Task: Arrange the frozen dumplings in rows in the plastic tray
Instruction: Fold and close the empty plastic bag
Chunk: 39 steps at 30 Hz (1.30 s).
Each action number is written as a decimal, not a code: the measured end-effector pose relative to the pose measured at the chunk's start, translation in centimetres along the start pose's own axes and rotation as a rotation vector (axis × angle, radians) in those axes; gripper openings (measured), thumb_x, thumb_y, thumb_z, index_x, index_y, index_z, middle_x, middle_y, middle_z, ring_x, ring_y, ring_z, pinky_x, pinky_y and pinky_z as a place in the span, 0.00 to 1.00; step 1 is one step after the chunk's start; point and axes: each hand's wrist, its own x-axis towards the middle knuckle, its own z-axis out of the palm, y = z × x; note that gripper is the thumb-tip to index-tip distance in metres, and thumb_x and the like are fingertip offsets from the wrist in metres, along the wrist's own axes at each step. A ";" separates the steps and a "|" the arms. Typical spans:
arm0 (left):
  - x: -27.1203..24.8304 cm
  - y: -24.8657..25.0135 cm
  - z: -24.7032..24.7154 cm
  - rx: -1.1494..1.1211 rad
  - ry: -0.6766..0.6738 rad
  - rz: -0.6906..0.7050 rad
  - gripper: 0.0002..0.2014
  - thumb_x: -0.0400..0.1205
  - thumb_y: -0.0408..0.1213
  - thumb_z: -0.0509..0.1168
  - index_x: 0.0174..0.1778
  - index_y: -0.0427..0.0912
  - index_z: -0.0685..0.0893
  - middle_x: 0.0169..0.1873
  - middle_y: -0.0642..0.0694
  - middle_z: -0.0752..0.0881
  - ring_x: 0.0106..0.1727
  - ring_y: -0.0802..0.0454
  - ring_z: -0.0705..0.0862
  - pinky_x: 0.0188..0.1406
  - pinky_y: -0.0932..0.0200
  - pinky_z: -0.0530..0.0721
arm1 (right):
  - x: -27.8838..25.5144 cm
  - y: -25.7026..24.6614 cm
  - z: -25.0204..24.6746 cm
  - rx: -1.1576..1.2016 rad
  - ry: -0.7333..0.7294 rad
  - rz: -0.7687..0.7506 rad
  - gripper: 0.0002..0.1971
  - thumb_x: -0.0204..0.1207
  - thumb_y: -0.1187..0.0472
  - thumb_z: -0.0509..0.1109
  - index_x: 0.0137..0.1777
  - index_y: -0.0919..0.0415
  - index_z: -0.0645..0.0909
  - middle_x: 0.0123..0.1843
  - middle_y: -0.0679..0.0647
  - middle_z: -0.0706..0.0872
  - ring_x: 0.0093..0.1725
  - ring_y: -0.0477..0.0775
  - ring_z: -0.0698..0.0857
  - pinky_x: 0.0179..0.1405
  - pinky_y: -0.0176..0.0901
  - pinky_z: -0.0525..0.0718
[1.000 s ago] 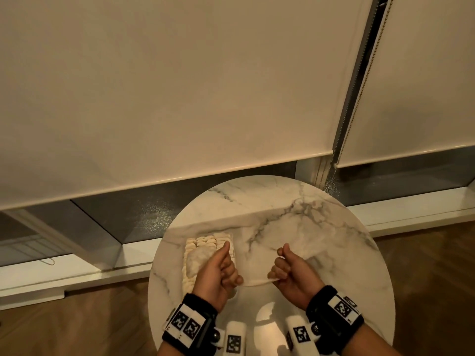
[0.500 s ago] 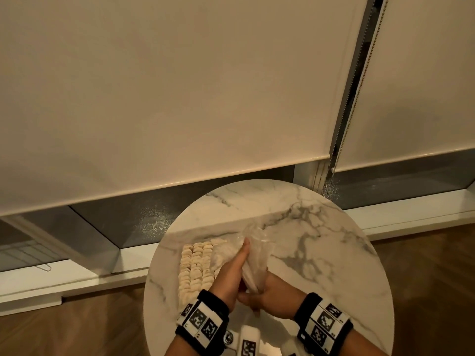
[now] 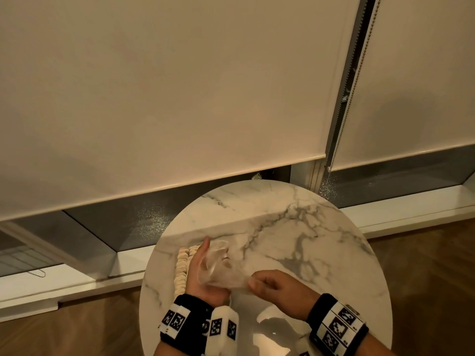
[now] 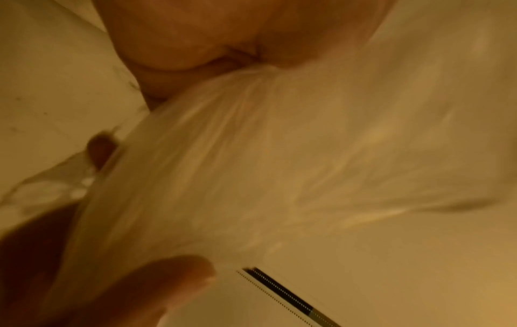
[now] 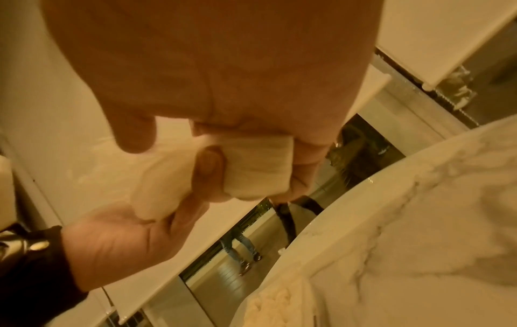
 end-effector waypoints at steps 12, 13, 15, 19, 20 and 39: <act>2.0 -2.8 -2.7 1.056 -0.209 0.343 0.13 0.79 0.53 0.71 0.52 0.50 0.92 0.50 0.52 0.92 0.56 0.52 0.87 0.56 0.59 0.82 | 0.0 0.5 -1.1 -0.919 0.003 0.130 0.21 0.85 0.39 0.55 0.49 0.53 0.82 0.47 0.57 0.88 0.48 0.61 0.85 0.40 0.48 0.73; 2.0 -4.3 -2.3 1.094 -0.262 0.315 0.17 0.79 0.57 0.70 0.52 0.49 0.92 0.51 0.51 0.92 0.57 0.52 0.87 0.62 0.56 0.83 | 0.2 0.3 -0.9 -0.840 0.022 0.103 0.18 0.85 0.41 0.55 0.53 0.52 0.81 0.48 0.57 0.89 0.48 0.60 0.85 0.41 0.48 0.75; 1.9 -6.1 -1.7 1.003 -0.247 0.255 0.25 0.78 0.62 0.66 0.50 0.42 0.90 0.49 0.43 0.91 0.54 0.48 0.88 0.63 0.50 0.82 | 0.4 0.1 -0.8 -0.649 0.103 0.073 0.12 0.86 0.46 0.56 0.54 0.50 0.79 0.45 0.52 0.88 0.45 0.53 0.85 0.42 0.47 0.78; 1.1 -7.8 -0.1 0.720 -0.185 0.183 0.15 0.87 0.49 0.61 0.46 0.45 0.91 0.43 0.46 0.93 0.45 0.55 0.89 0.47 0.59 0.85 | 0.0 0.0 -1.2 -0.194 0.407 0.034 0.05 0.86 0.57 0.61 0.51 0.47 0.67 0.28 0.49 0.78 0.25 0.42 0.74 0.28 0.37 0.71; 0.9 -7.9 0.4 0.734 -0.183 0.212 0.14 0.88 0.46 0.60 0.43 0.49 0.89 0.38 0.55 0.92 0.41 0.65 0.88 0.44 0.68 0.83 | 0.0 0.0 -1.1 -0.079 0.494 0.022 0.05 0.86 0.58 0.61 0.52 0.48 0.68 0.28 0.49 0.77 0.26 0.43 0.74 0.28 0.41 0.72; 0.3 -6.7 1.2 1.454 -0.454 0.504 0.42 0.75 0.60 0.69 0.82 0.72 0.54 0.70 0.72 0.64 0.74 0.72 0.66 0.73 0.65 0.70 | -2.1 0.0 -2.2 1.102 0.202 0.271 0.18 0.80 0.56 0.70 0.58 0.73 0.83 0.41 0.65 0.86 0.35 0.57 0.84 0.31 0.46 0.83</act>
